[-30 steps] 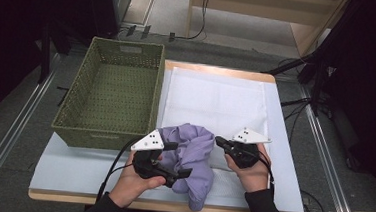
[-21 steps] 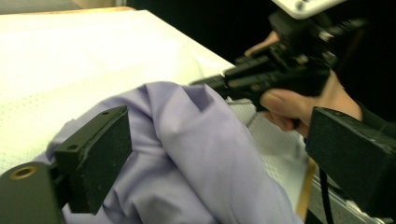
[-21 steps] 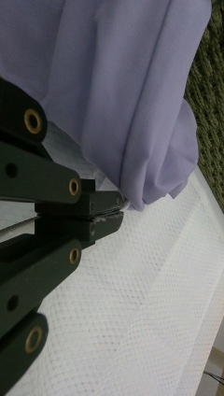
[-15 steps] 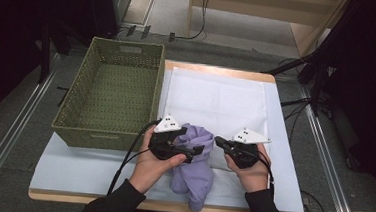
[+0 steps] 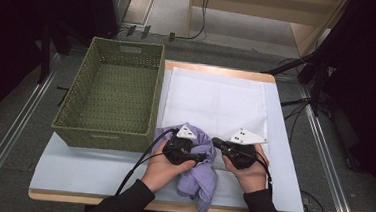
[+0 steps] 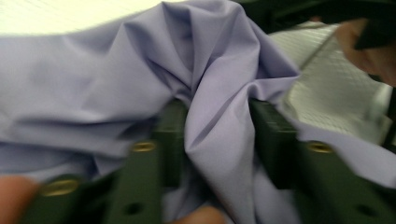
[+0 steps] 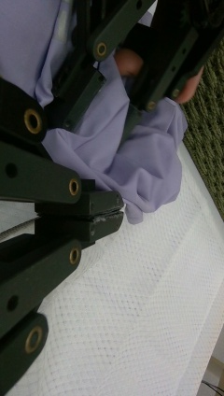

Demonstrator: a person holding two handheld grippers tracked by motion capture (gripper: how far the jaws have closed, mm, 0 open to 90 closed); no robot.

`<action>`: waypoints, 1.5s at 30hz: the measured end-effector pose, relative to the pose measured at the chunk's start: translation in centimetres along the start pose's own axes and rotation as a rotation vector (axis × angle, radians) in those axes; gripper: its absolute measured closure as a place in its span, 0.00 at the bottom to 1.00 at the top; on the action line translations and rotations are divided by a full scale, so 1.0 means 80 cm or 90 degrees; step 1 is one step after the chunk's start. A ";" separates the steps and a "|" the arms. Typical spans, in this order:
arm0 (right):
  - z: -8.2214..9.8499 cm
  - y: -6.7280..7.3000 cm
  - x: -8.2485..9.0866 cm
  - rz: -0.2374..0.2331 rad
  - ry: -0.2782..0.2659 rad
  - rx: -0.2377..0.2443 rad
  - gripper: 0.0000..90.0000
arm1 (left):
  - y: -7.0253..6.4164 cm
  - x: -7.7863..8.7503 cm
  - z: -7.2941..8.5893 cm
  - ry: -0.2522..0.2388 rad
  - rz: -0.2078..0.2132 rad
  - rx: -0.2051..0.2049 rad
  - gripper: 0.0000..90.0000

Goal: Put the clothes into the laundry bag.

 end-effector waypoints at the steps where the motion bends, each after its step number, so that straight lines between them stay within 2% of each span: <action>1: 0.000 0.000 0.000 0.001 -0.002 -0.001 1.00 | -0.001 0.002 0.000 -0.005 0.011 -0.002 0.84; 4: 0.000 -0.002 0.001 0.003 -0.003 -0.004 1.00 | -0.009 0.010 0.000 -0.023 0.034 -0.021 0.92; 11: 0.001 -0.004 0.001 0.014 0.000 -0.004 1.00 | -0.037 0.027 -0.001 -0.060 0.093 -0.074 0.93; 13: 0.001 -0.005 0.001 0.016 0.001 -0.007 1.00 | -0.044 0.030 0.000 -0.065 0.127 -0.096 0.93; 16: 0.001 -0.006 0.002 0.017 -0.001 -0.011 1.00 | -0.055 0.026 0.004 -0.043 0.154 -0.132 0.93; 19: 0.000 -0.006 0.002 0.022 -0.005 -0.011 1.00 | -0.060 0.017 0.008 -0.024 0.166 -0.145 0.93; 22: -0.002 -0.005 0.003 0.020 -0.013 -0.016 1.00 | -0.057 0.004 0.011 0.006 0.157 -0.143 0.93; 24: -0.005 -0.003 0.005 0.018 -0.020 -0.016 1.00 | -0.053 -0.007 0.014 0.034 0.129 -0.132 0.93; 25: -0.006 -0.002 0.006 0.017 -0.024 -0.012 1.00 | -0.051 -0.011 0.014 0.040 0.119 -0.124 0.93; 27: -0.008 0.000 0.008 0.013 -0.030 -0.011 1.00 | -0.045 -0.016 0.013 0.047 0.081 -0.097 0.93; 28: -0.009 0.001 0.009 0.014 -0.030 -0.008 1.00 | -0.042 -0.015 0.010 0.033 0.063 -0.077 0.93; 31: -0.012 0.003 0.012 0.009 -0.038 -0.008 1.00 | -0.037 -0.007 0.001 -0.015 0.029 -0.042 0.93; 33: -0.012 0.004 0.012 0.008 -0.039 -0.006 1.00 | -0.034 -0.007 -0.002 -0.036 0.018 -0.026 0.91; 35: -0.012 0.004 0.011 0.006 -0.038 -0.003 1.00 | -0.032 -0.009 -0.001 -0.035 0.018 -0.020 0.83; 38: -0.009 0.004 0.009 0.007 -0.030 -0.002 1.00 | -0.035 -0.008 0.004 -0.026 0.026 -0.040 0.59; 39: -0.009 0.004 0.009 0.006 -0.030 -0.003 1.00 | -0.036 -0.004 0.005 -0.030 0.024 -0.055 0.57; 40: -0.009 0.003 0.009 0.007 -0.028 -0.003 1.00 | -0.037 0.002 0.006 -0.034 0.022 -0.058 0.56; 45: -0.006 0.000 0.008 0.011 -0.025 -0.005 1.00 | -0.031 0.038 0.000 -0.086 0.018 -0.053 0.47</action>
Point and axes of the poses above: each handheld gripper's, and its own axes: x roughly backward along the jaws, z roughly out of its underside, y roughly to its left, the point moved 3 cm from there along -x, roughly forward along the jaws
